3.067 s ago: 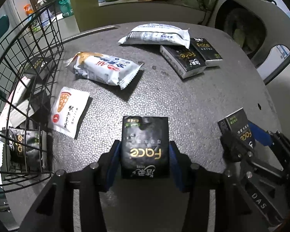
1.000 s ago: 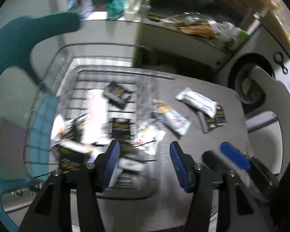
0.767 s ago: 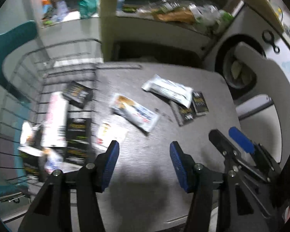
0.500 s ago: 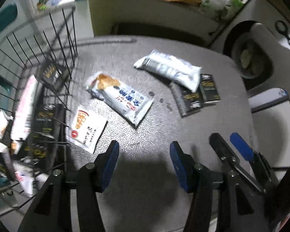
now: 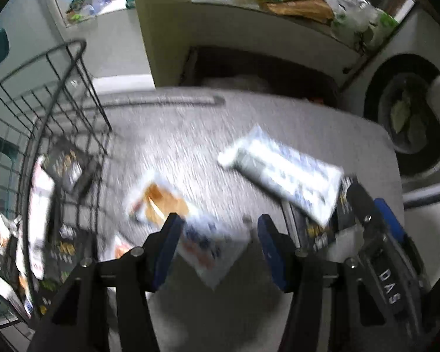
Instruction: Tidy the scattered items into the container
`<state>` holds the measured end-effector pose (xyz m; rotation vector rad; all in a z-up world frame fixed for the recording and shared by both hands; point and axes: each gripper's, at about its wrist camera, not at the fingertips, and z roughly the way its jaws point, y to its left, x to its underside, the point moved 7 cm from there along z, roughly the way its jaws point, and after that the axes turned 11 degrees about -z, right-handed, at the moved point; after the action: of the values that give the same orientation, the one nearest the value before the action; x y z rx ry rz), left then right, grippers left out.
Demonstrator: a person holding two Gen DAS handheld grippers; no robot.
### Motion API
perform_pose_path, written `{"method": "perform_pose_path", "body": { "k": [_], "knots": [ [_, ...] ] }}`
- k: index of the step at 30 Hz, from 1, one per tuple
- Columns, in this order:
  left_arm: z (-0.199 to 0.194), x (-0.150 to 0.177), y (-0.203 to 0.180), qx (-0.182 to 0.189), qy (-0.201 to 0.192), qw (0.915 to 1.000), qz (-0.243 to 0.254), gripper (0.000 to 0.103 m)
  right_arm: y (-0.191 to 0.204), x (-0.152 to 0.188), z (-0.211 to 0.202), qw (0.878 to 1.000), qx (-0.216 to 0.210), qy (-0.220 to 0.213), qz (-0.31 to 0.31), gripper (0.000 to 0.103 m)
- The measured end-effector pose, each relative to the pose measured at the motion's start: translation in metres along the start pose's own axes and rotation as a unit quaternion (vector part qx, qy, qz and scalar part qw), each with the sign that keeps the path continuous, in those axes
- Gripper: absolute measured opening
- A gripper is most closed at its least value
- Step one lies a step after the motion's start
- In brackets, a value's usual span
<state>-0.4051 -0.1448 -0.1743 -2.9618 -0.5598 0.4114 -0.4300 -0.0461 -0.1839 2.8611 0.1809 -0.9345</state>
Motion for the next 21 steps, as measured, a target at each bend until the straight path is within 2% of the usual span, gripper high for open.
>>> {"method": "perform_pose_path", "body": {
  "k": [4,8,13,21],
  "knots": [
    [0.011,-0.024,0.009,-0.01,-0.007,0.9996,-0.026,0.061,0.019,-0.026,0.031,1.0,0.004,0.015,-0.017,0.056],
    [0.021,-0.038,0.019,-0.018,-0.003,0.9992,-0.036,0.061,0.036,-0.033,0.06,0.999,-0.014,0.039,-0.032,0.056],
    [0.035,-0.037,0.02,-0.028,0.013,0.9991,-0.029,0.061,0.046,-0.02,0.075,0.996,-0.009,0.063,-0.059,0.056],
    [0.031,-0.013,0.025,-0.029,0.018,0.9994,-0.004,0.062,0.041,0.017,0.053,0.995,-0.022,0.076,-0.068,0.057]
  ]
}}
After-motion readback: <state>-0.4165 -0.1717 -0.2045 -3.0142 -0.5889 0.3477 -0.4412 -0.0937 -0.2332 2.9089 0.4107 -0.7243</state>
